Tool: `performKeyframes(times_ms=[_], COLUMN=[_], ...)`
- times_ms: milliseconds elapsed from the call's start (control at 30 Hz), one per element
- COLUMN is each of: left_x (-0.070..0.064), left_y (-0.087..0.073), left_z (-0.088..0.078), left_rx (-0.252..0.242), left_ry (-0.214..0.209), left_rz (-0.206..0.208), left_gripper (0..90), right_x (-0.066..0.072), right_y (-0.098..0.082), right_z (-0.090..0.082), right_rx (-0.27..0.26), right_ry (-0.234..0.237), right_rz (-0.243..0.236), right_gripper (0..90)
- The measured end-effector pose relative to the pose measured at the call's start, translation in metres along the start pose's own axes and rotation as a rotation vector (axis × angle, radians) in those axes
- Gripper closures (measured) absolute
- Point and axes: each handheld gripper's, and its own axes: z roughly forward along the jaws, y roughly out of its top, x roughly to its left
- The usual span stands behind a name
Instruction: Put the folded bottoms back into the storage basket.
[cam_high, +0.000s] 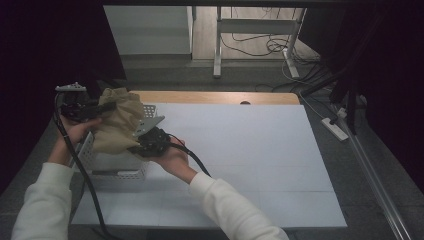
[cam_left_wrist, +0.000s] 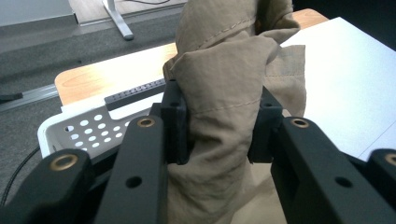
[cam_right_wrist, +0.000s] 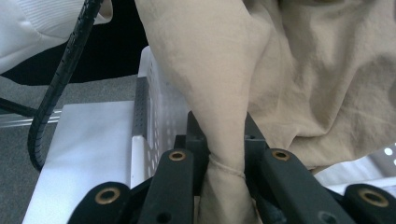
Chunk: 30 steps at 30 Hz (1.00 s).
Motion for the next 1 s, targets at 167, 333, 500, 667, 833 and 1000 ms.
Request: performKeyframes(times_ms=[167,333,500,667,833,1000], left_x=[0.005,0.006,0.009,0.014,0.019,0.022], left_y=[-0.001,-0.001,0.0,-0.003,-0.006,-0.009], left_z=[0.005,0.008,0.009,0.013,0.017,0.021], left_rx=[0.011,0.021,0.027,0.04,0.055,0.067], left_ry=[0.0,-0.001,0.005,0.004,0.005,0.0], left_rz=[-0.006,0.002,0.012,0.004,-0.01,-0.017], left_gripper=[65.3,65.3,65.3,65.3,65.2,65.2], right_x=[-0.001,-0.001,-0.001,-0.002,-0.003,-0.005], right_y=[0.001,0.003,0.006,0.006,0.006,0.004], right_z=[0.006,0.011,0.016,0.023,0.03,0.035], right_rx=[0.0,0.012,0.009,0.022,0.027,0.041], right_ry=[0.002,0.001,-0.001,0.006,0.012,0.017], right_rz=[0.006,0.004,0.007,0.013,0.024,0.027], right_gripper=[78.7,78.7,78.7,78.7,78.6,78.5])
